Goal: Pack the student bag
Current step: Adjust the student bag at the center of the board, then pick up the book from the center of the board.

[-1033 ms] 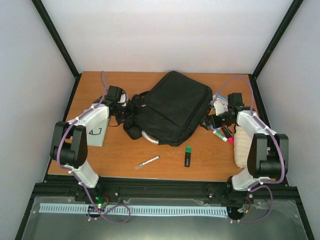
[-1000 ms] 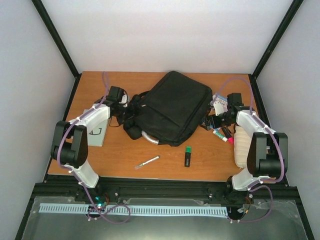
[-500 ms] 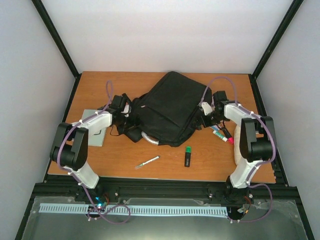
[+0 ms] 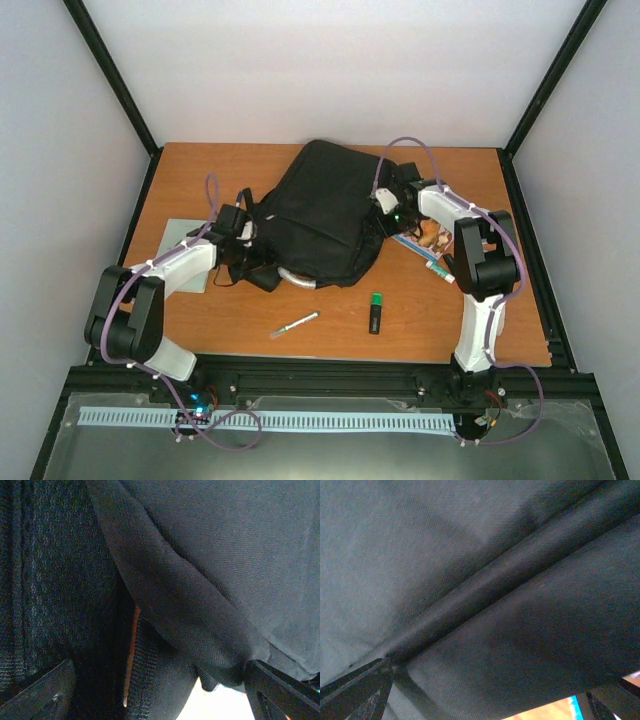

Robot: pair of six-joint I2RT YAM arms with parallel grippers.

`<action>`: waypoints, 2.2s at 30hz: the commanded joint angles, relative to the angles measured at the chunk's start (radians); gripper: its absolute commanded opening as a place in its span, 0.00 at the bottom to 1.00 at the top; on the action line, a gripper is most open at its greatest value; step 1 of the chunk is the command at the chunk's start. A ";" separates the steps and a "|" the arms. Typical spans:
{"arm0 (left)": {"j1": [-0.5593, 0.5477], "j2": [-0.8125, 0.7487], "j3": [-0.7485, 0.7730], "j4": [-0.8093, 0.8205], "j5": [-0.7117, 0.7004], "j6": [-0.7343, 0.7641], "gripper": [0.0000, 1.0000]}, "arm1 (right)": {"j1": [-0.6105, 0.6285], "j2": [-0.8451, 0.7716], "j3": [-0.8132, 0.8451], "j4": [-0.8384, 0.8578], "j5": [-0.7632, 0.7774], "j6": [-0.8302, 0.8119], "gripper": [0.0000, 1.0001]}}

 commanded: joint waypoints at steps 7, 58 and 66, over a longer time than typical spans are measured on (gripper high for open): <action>-0.035 -0.046 -0.006 0.003 0.054 0.006 0.91 | 0.005 0.070 0.164 -0.028 0.057 0.032 1.00; -0.259 -0.059 0.324 0.237 0.002 0.068 1.00 | -0.552 -0.618 -0.432 0.136 -0.110 0.009 1.00; -0.410 0.200 0.615 0.116 -0.069 0.263 1.00 | -0.553 -0.602 -0.441 0.145 -0.087 0.007 1.00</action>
